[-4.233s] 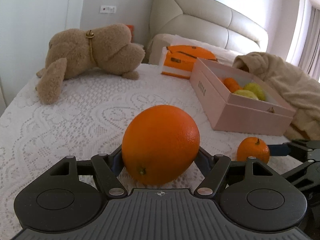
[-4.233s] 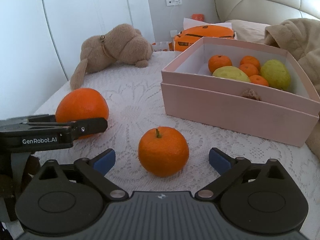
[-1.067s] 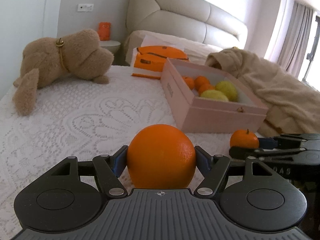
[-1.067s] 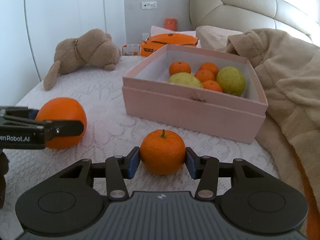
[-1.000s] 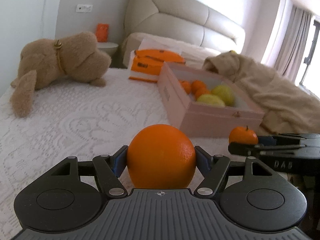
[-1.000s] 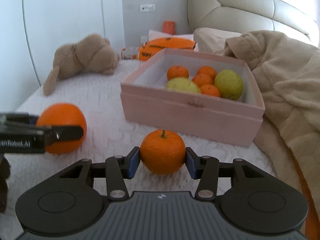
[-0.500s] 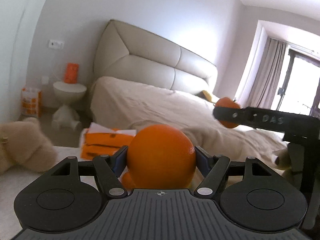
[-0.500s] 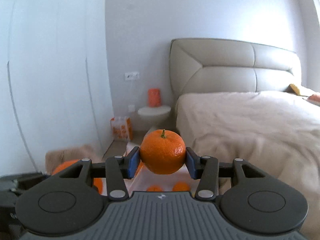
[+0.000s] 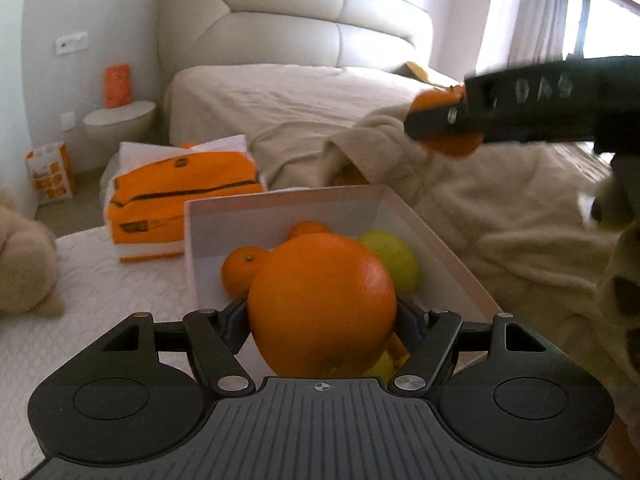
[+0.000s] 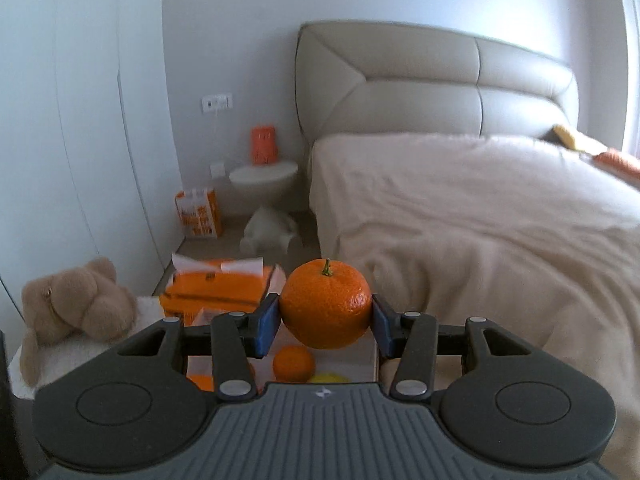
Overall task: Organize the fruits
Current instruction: 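Carry both fruits over the pink box and open both tools to drop them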
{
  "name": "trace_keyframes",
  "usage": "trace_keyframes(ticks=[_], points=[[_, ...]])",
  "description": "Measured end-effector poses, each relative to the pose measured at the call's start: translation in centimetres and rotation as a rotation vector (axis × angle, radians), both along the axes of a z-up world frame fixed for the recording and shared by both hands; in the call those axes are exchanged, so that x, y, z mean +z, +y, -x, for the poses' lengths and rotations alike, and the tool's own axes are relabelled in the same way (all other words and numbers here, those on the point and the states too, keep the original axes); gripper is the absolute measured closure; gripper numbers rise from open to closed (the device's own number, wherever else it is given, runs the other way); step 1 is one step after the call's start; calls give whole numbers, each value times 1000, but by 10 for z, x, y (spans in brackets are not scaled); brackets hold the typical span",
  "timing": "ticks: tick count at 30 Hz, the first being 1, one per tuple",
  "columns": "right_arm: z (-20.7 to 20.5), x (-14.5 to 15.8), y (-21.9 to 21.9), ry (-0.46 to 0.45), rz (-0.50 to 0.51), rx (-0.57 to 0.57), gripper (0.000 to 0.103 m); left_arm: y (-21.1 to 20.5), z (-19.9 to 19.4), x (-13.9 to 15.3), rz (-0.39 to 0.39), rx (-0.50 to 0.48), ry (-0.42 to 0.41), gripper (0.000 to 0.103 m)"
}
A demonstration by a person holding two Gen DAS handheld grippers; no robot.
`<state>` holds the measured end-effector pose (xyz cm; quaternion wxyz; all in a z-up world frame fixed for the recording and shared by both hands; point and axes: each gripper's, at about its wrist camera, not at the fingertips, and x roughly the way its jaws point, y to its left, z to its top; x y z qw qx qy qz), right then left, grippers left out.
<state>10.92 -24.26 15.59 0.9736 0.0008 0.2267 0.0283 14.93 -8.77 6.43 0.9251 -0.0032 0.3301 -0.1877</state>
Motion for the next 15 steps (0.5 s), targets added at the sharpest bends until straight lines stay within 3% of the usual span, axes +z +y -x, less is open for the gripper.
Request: trace_keyframes(ticks=[5, 10, 15], points=[[-17, -22, 19, 87, -37, 67, 55, 20, 10, 0, 23, 37, -7, 26], [-47, -50, 32, 222, -118, 76, 55, 26, 24, 4, 3, 13, -39, 26], [-54, -69, 31, 257, -186, 77, 44, 29, 33, 8, -27, 28, -92, 27]])
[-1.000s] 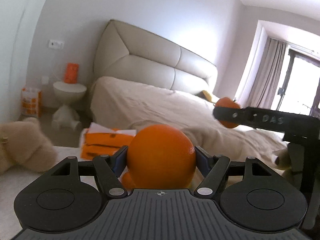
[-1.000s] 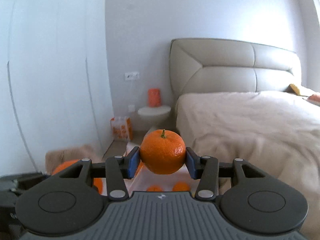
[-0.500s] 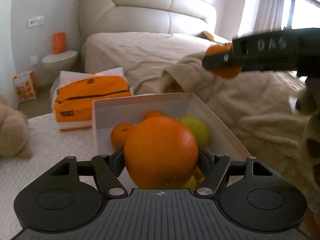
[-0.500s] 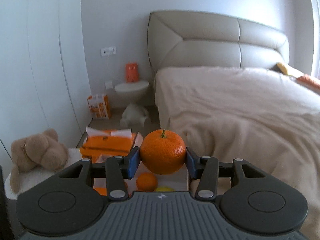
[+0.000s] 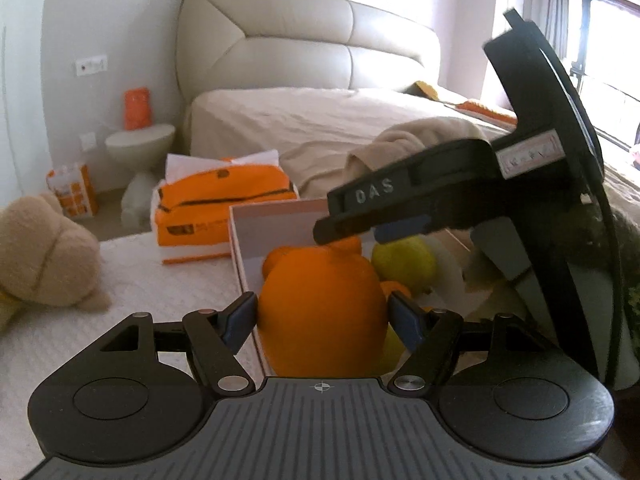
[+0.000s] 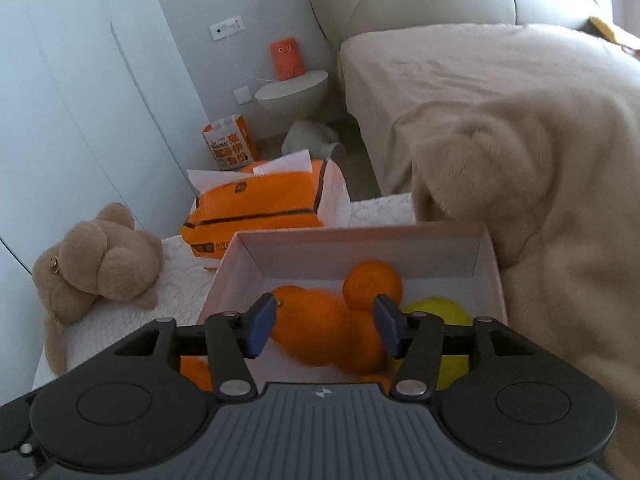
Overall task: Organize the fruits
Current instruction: 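Carry both fruits over the pink box and open both tools to drop them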
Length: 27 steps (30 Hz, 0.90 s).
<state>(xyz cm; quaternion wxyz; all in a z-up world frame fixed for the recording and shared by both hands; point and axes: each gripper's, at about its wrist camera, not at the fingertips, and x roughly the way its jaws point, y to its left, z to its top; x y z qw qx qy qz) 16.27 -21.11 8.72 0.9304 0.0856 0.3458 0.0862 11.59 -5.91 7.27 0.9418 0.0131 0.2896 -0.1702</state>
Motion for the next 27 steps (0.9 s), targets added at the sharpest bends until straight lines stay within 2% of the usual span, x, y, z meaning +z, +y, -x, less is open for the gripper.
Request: trace_keyframes(ticks=[6, 10, 11, 13, 15, 19, 21, 23, 25, 27], points=[[24, 8, -9, -55, -14, -17, 36, 4, 11, 13, 25, -2, -66, 28], [43, 9, -16, -85, -32, -51, 35, 7, 17, 16, 60, -25, -41, 31], [49, 9, -18, -94, -31, -63, 34, 5, 17, 13, 57, -32, -29, 30], [58, 8, -18, -113, -21, -80, 34, -1, 14, 7, 2, -25, -24, 29], [69, 8, -16, -137, -2, -97, 34, -2, 10, 2, -3, -24, -38, 27], [90, 9, -14, -192, 34, -132, 30, 8, 0, -2, 71, -15, -29, 25], [99, 9, -15, -216, 46, -170, 28, 17, -1, -1, 125, -3, -25, 29], [110, 10, -21, -230, 47, -201, 27, 30, 8, 4, 185, 44, -56, 30], [122, 9, -26, -235, 37, -217, 25, 40, 27, 11, 196, 89, -114, 30], [136, 3, -30, -232, 24, -227, 22, 49, 48, 13, 174, 123, -143, 30]])
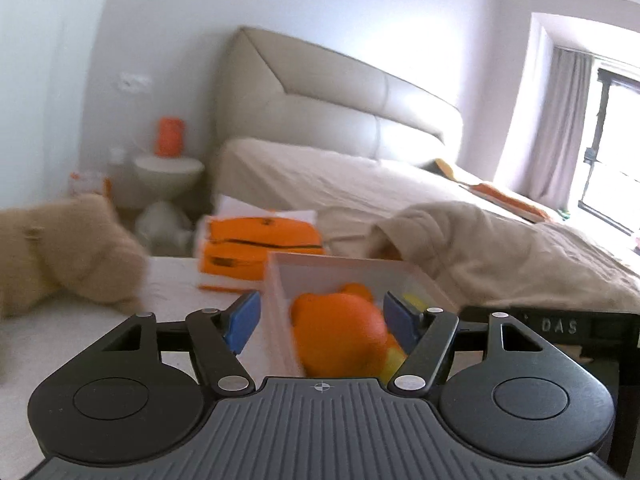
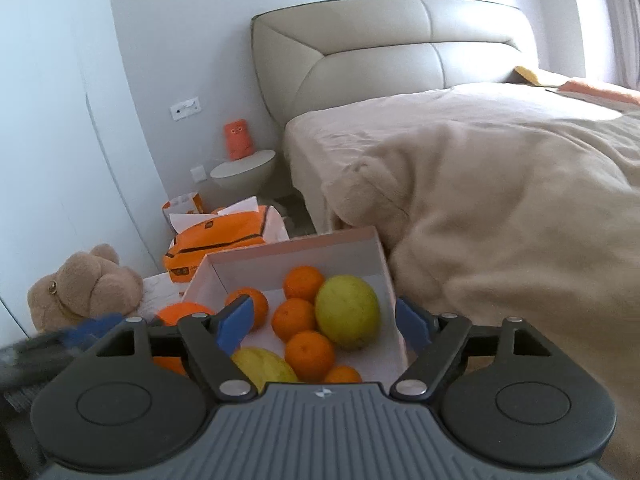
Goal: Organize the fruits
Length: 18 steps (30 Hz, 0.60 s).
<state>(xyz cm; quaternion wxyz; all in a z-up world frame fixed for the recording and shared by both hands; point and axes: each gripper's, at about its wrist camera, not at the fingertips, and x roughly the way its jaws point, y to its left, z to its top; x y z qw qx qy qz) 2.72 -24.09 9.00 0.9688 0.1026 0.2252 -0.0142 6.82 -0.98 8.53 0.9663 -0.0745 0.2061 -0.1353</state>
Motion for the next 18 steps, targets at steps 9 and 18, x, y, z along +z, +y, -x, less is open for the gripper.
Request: trace_keyframes(ticks=[9, 18], points=[[29, -50, 40, 70, 102, 117, 17, 17, 60, -52, -208, 221, 158, 30], [23, -94, 78, 188, 253, 179, 6, 8, 61, -82, -240, 220, 239, 27]])
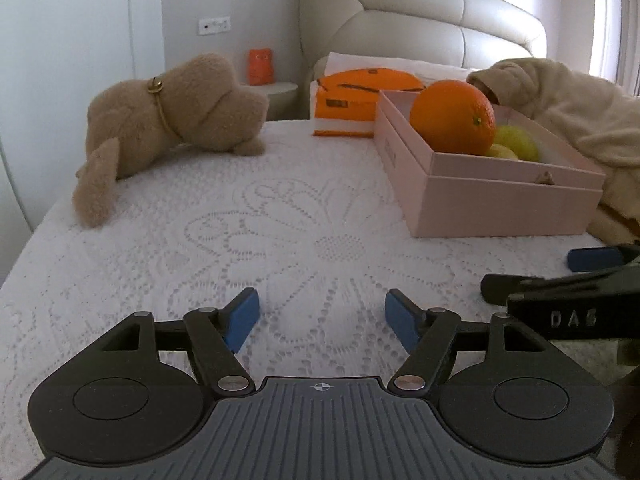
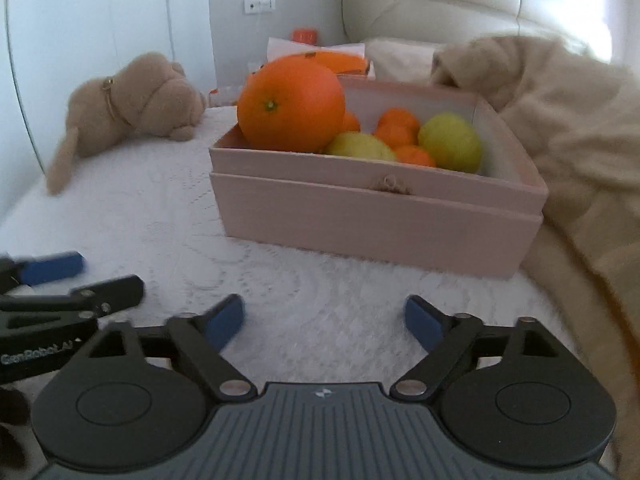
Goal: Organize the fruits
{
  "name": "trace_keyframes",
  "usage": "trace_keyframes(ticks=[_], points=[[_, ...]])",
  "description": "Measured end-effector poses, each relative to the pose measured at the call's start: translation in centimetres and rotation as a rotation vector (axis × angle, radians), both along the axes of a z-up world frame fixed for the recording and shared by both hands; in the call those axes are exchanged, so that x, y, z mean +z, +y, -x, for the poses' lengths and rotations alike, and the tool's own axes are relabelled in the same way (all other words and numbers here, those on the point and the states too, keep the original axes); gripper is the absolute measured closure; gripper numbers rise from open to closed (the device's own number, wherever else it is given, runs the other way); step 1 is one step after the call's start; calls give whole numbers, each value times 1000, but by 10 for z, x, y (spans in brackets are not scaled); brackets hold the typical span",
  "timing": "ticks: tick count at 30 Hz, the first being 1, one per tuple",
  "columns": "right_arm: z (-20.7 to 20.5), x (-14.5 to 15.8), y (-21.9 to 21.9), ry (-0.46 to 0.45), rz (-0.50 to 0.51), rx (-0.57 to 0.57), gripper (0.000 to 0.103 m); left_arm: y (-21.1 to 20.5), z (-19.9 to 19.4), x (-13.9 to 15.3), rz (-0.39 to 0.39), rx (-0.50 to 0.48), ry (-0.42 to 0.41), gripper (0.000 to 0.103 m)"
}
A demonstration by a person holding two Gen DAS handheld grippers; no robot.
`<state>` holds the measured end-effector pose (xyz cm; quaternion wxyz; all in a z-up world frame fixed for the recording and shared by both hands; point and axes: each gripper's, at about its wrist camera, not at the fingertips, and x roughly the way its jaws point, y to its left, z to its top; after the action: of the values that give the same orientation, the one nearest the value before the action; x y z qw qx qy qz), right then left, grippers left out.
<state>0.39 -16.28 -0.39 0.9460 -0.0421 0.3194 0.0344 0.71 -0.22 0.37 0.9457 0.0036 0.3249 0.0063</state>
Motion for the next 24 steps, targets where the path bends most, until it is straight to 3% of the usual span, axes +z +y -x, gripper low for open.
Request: trace_keyframes(ticks=[7, 14, 24], points=[[-6, -2, -6, 21, -17, -51, 0, 1, 1, 1, 5, 4, 0, 26], [5, -9, -5, -48, -15, -39, 0, 1, -3, -1, -1, 13, 2, 25], [7, -9, -6, -50, -22, -39, 0, 1, -4, -1, -3, 12, 1, 25]])
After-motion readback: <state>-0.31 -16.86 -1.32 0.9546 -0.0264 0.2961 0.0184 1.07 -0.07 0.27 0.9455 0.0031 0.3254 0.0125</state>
